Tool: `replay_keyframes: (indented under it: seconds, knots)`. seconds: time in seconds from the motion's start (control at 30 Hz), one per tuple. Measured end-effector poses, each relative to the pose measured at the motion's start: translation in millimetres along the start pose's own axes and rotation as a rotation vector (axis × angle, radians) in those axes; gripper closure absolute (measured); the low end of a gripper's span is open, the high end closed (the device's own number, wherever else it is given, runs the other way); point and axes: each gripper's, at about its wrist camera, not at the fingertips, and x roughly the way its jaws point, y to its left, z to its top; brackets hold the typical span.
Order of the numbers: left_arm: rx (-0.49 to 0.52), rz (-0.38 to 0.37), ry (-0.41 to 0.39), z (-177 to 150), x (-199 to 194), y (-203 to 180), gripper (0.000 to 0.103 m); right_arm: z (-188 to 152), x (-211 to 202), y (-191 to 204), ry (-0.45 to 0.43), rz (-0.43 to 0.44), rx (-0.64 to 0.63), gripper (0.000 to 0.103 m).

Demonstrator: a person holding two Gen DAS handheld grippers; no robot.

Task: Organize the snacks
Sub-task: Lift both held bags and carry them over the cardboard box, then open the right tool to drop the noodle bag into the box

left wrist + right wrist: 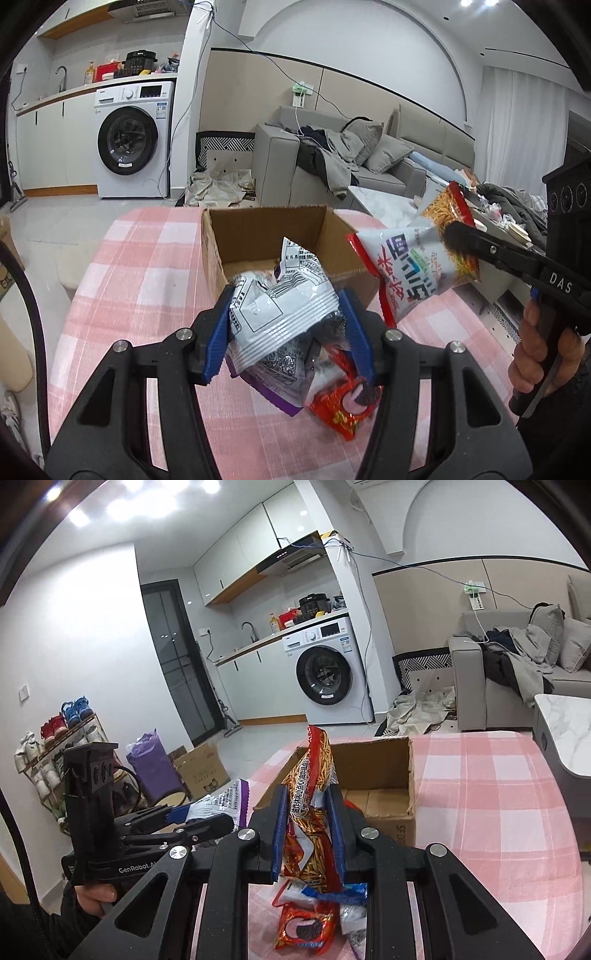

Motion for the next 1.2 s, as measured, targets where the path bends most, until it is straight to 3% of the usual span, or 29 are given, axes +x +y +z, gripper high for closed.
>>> replay_keyframes:
  seconds: [0.2, 0.47, 0.5, 0.6, 0.67, 0.73, 0.97, 1.2]
  knots:
    - [-0.012, 0.029, -0.023, 21, 14, -1, 0.050, 15, 8, -1, -0.017, -0.043, -0.009, 0.090]
    - [-0.043, 0.028, 0.032, 16, 44, 6, 0.050, -2, 28, -18, 0.088, -0.137, -0.027, 0.088]
    - [-0.046, 0.026, 0.032, 16, 47, 8, 0.050, -5, 29, -22, 0.111, -0.129, -0.018, 0.085]
    - [-0.038, 0.033, 0.030, 17, 52, 10, 0.050, -20, 35, -32, 0.167, -0.116, -0.001, 0.055]
    - [-0.035, 0.031, 0.027, 17, 51, 9, 0.050, -33, 36, -34, 0.200, -0.087, 0.011, 0.045]
    - [-0.030, 0.030, 0.024, 17, 51, 8, 0.050, -45, 38, -36, 0.223, -0.048, 0.034, 0.029]
    - [-0.017, 0.033, 0.030, 15, 48, 5, 0.050, -87, 53, -22, 0.328, 0.008, 0.040, 0.026]
    - [-0.017, 0.035, 0.027, 14, 46, 9, 0.050, -100, 65, 9, 0.343, 0.000, -0.055, 0.026]
